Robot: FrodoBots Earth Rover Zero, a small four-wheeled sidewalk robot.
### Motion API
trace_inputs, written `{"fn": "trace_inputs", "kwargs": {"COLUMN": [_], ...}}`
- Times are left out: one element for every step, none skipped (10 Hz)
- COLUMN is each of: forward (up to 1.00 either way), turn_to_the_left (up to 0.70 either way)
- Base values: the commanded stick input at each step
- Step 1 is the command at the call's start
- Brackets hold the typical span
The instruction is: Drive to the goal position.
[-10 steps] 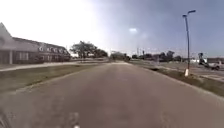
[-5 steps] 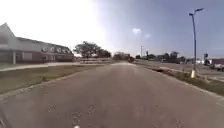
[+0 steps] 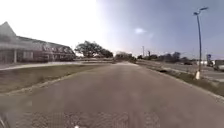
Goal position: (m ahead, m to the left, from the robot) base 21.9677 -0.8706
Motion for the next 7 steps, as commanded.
{"fn": "trace_inputs", "kwargs": {"forward": [1.0,1.0,1.0,1.0,1.0,1.0,1.0], "turn_to_the_left": [-0.01,-0.01,-0.01,-0.01,-0.01,-0.01,-0.01]}}
